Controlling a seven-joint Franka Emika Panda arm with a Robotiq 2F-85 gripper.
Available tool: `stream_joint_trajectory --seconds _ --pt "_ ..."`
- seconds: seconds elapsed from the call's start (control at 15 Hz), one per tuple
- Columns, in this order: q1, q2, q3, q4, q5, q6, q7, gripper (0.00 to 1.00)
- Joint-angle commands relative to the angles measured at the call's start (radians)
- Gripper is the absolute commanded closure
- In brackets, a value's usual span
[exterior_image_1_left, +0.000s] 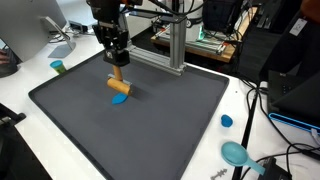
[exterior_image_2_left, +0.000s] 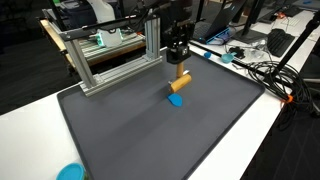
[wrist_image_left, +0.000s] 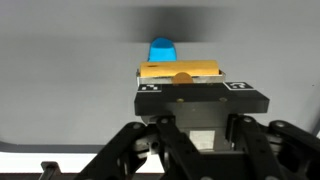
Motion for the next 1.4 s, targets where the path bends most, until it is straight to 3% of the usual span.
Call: stream_joint_trajectory --seconds 0.0,0.73,1.0,1.33 --pt "-0.003 0.019 -0.002 0.019 0.007 -0.023 -0.008 0.78" --pt "-0.04 0.111 -0.01 0.053 0.042 -0.014 -0.023 0.78" --pt "-0.029 0.133 -0.032 0.087 0.005 -0.138 0.023 0.78" --pt "-0.035 0.163 -0.037 0.101 0.018 -0.189 0.021 0.78"
